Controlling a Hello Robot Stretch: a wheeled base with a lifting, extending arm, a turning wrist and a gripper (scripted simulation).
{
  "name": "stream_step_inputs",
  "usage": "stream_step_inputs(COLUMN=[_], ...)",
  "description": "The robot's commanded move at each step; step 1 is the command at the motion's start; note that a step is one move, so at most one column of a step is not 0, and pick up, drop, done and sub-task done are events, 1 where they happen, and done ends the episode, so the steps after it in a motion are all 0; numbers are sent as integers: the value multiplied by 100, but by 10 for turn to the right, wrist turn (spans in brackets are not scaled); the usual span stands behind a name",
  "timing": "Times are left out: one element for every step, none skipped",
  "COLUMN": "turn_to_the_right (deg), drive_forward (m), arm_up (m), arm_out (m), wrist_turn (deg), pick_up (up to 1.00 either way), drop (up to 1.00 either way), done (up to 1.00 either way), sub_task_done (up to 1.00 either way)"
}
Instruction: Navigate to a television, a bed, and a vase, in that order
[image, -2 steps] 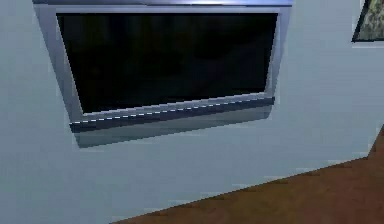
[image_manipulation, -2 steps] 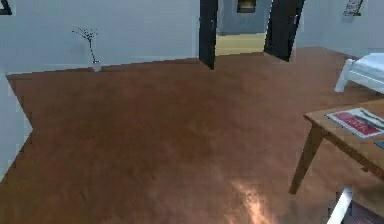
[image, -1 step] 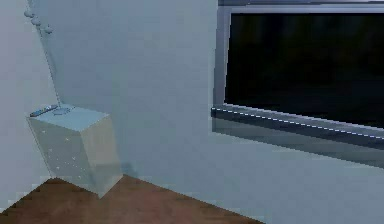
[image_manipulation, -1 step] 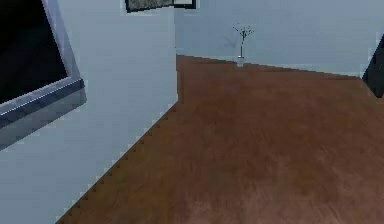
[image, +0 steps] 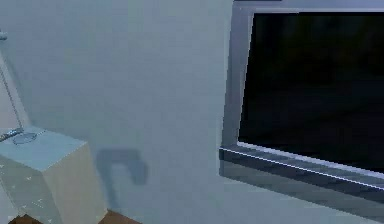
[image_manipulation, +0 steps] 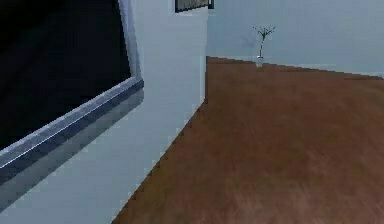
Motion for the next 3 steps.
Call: stream_step_inputs(turn_to_the_right=[-450,-360,0], drive_forward=[0,0,80], arm_up=[0,0,0], arm_out=[0,0,0], wrist_turn=[0,0,0], pick_up=[0,0,0], drop=[0,0,0], done=[0,0,0], sub_task_done=[0,0,0])
